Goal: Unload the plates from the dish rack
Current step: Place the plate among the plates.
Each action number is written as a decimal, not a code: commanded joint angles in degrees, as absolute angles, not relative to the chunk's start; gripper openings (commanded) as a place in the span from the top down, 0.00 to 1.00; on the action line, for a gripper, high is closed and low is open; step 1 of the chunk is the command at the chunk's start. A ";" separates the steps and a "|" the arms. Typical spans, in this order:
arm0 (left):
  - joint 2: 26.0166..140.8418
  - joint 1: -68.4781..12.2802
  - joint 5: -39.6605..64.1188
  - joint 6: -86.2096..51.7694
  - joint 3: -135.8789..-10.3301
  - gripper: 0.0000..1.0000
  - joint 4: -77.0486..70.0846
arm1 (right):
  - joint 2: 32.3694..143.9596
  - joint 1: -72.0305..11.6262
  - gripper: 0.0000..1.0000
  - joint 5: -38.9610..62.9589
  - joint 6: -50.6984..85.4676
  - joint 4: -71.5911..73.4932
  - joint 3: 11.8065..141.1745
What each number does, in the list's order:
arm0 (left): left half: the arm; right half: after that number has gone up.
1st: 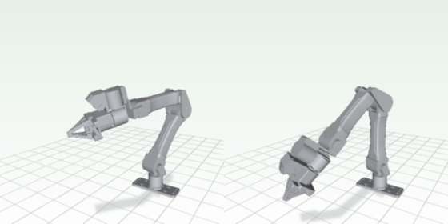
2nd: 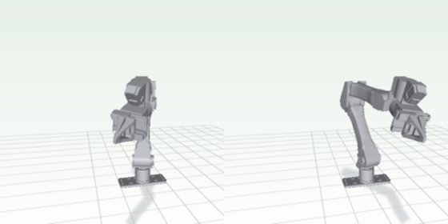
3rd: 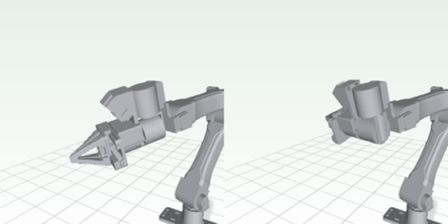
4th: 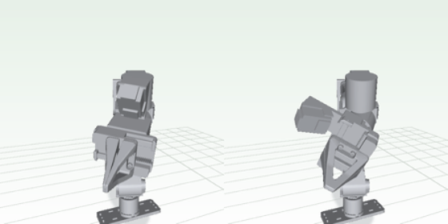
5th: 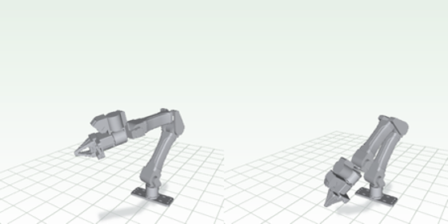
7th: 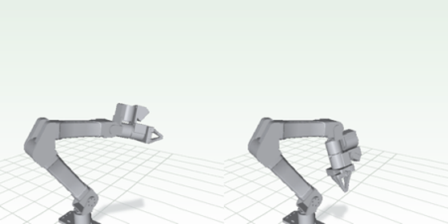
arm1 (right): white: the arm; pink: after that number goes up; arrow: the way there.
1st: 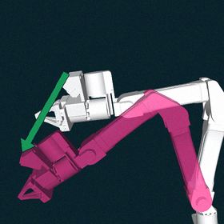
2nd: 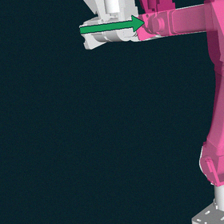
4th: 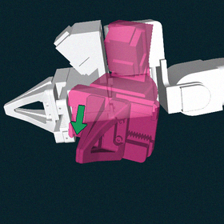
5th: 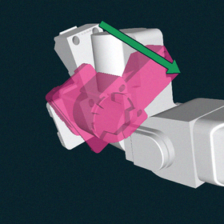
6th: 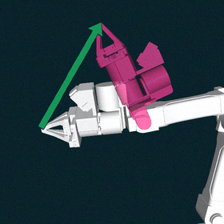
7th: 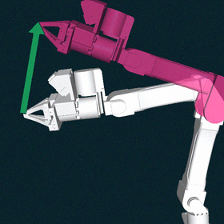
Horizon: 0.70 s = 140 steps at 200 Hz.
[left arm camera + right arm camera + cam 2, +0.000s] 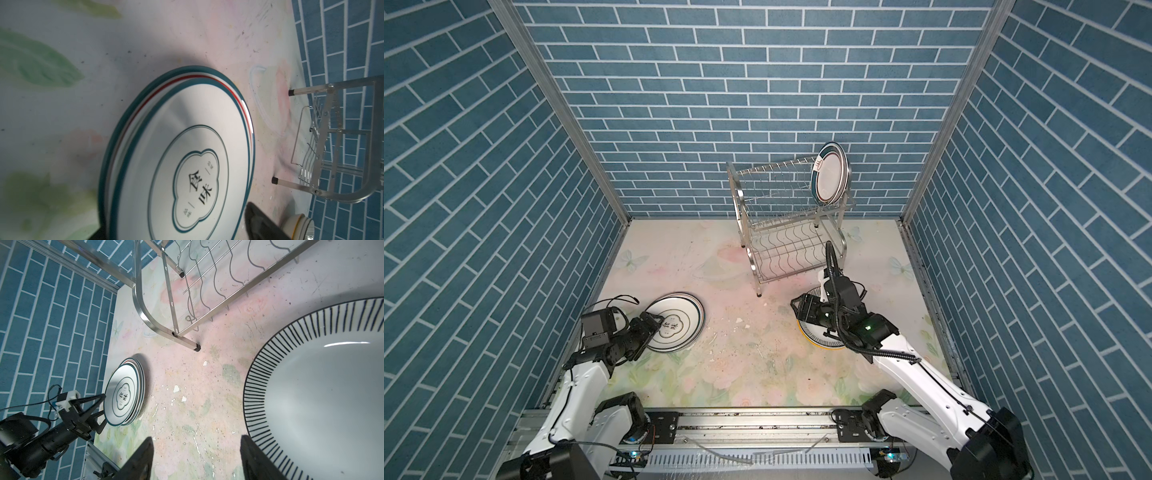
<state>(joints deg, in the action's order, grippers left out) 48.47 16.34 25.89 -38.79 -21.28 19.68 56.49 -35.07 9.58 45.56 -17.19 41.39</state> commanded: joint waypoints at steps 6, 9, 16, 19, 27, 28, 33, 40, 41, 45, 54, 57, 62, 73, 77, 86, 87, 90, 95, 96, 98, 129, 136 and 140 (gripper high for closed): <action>49.13 15.50 20.83 -37.62 -21.99 0.01 25.52 | 57.61 -34.04 0.34 9.38 41.88 -17.84 44.10; 49.14 15.35 20.67 -37.50 -22.14 0.01 25.76 | 57.65 -33.95 0.34 9.40 41.70 -17.81 44.14; 49.29 14.91 19.98 -37.45 -22.65 0.01 26.40 | 57.81 -33.62 0.34 9.68 41.34 -17.74 44.17; 49.31 14.74 19.65 -37.44 -22.93 0.01 26.78 | 57.87 -33.45 0.34 9.73 41.16 -17.62 44.26; 49.28 14.22 18.92 -37.31 -23.71 0.01 27.65 | 58.08 -33.14 0.34 9.87 40.65 -17.59 44.41; 49.25 14.14 18.82 -37.29 -23.85 0.01 27.80 | 58.13 -33.05 0.34 9.90 40.58 -17.59 44.40; 49.08 13.72 18.18 -37.18 -24.47 0.01 28.52 | 58.26 -32.81 0.34 10.01 40.29 -17.62 44.46; 49.06 13.33 17.45 -36.92 -25.43 0.01 29.64 | 58.48 -32.31 0.34 10.11 39.88 -17.59 44.65; 48.97 13.26 17.34 -36.92 -25.59 0.01 29.81 | 58.55 -32.28 0.34 10.11 39.80 -17.59 44.65; 48.92 13.11 17.06 -36.84 -26.12 0.01 30.35 | 58.66 -32.16 0.34 10.17 39.51 -17.62 44.77; 48.71 12.89 16.51 -36.42 -27.38 0.01 31.81 | 58.96 -31.60 0.34 10.33 38.85 -17.59 44.89; 48.63 12.75 16.12 -36.33 -27.87 0.01 32.32 | 59.12 -31.43 0.34 10.37 38.66 -17.59 45.05; 48.51 12.62 15.70 -36.17 -28.58 0.01 33.00 | 59.38 -31.08 0.34 10.37 38.32 -17.62 45.13; 48.50 12.32 15.08 -35.96 -29.75 0.01 34.26 | 59.90 -30.37 0.34 10.63 37.61 -17.74 45.42; 48.55 12.31 14.89 -35.90 -30.14 0.01 34.53 | 60.09 -30.12 0.34 10.68 37.41 -17.78 45.52; 48.81 12.15 14.49 -35.77 -30.94 0.01 35.42 | 60.50 -29.52 0.34 10.69 36.93 -17.94 45.90; 48.84 12.14 14.36 -35.73 -31.03 0.01 35.51 | 60.53 -29.39 0.34 10.71 36.88 -18.02 45.89; 48.98 12.06 14.17 -35.69 -31.22 0.01 35.73 | 60.63 -29.28 0.34 10.75 36.69 -18.03 45.97; 49.12 12.04 13.89 -35.62 -31.49 0.01 36.10 | 60.81 -28.97 0.34 10.72 36.36 -18.12 46.13; 49.17 12.04 13.89 -35.61 -31.52 0.01 36.11 | 60.86 -28.90 0.34 10.72 36.29 -18.16 46.14; 49.14 12.00 13.89 -35.60 -31.55 0.01 36.05 | 60.90 -28.80 0.34 10.81 36.19 -18.16 46.21; 50.22 10.72 11.12 -34.99 -33.66 0.01 38.09 | 61.81 -27.30 0.33 10.99 34.74 -18.54 47.09; 50.31 10.38 10.68 -34.89 -34.23 0.01 38.46 | 61.86 -27.03 0.34 11.07 34.46 -18.56 47.18; 50.44 10.33 10.69 -34.82 -34.50 0.01 38.70 | 61.92 -26.84 0.33 11.17 34.33 -18.57 47.20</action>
